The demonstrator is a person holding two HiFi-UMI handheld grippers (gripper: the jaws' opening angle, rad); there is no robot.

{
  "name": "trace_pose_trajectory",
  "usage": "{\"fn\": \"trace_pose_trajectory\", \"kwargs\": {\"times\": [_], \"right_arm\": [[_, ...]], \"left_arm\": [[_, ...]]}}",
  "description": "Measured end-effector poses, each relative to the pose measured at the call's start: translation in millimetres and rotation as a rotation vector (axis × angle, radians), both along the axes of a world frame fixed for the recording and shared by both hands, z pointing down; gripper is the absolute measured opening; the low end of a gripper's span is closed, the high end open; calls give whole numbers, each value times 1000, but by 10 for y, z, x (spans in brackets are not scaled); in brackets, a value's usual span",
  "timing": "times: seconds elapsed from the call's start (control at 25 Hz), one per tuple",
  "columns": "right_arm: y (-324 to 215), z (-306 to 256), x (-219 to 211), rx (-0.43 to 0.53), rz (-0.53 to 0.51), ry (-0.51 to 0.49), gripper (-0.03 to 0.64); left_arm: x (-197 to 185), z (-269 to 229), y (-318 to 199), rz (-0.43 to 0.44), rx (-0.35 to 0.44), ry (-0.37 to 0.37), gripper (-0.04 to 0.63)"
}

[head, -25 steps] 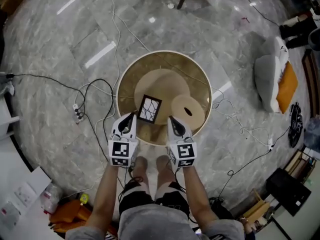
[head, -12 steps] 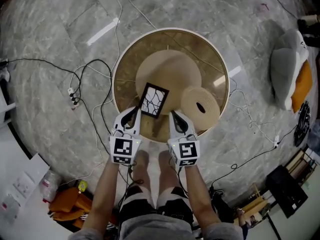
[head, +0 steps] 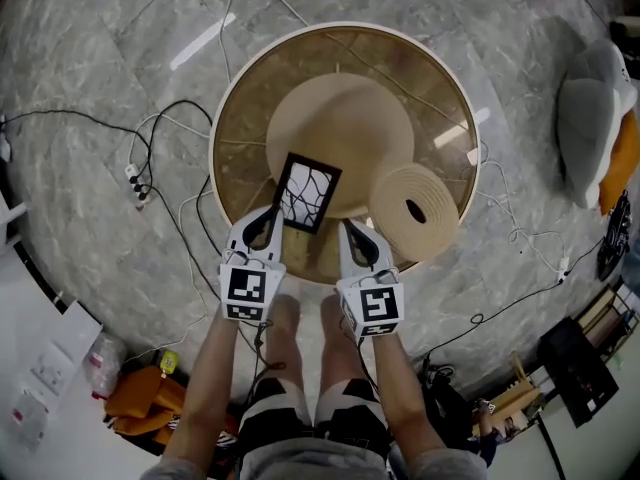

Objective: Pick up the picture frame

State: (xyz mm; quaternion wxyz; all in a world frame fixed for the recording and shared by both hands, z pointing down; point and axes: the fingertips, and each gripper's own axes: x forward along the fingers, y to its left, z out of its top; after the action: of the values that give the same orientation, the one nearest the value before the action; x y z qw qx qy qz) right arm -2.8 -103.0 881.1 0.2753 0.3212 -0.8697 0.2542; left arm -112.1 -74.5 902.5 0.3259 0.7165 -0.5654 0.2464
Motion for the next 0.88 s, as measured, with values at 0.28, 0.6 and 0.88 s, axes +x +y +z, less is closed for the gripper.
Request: {"fn": "trace_pose_trajectory", "kwargs": {"times": [0.28,0.6,0.88], "right_arm": [[24,53,59,-22,8,1,2],[32,111,74,-39,13,0,2],[78,207,42,-62,8,0,2]], "left_arm": [[78,266,15,26,-112,19,157],[33,556,40,16,-218,16,204],[-22,755,60,7,-276,15,201]]}}
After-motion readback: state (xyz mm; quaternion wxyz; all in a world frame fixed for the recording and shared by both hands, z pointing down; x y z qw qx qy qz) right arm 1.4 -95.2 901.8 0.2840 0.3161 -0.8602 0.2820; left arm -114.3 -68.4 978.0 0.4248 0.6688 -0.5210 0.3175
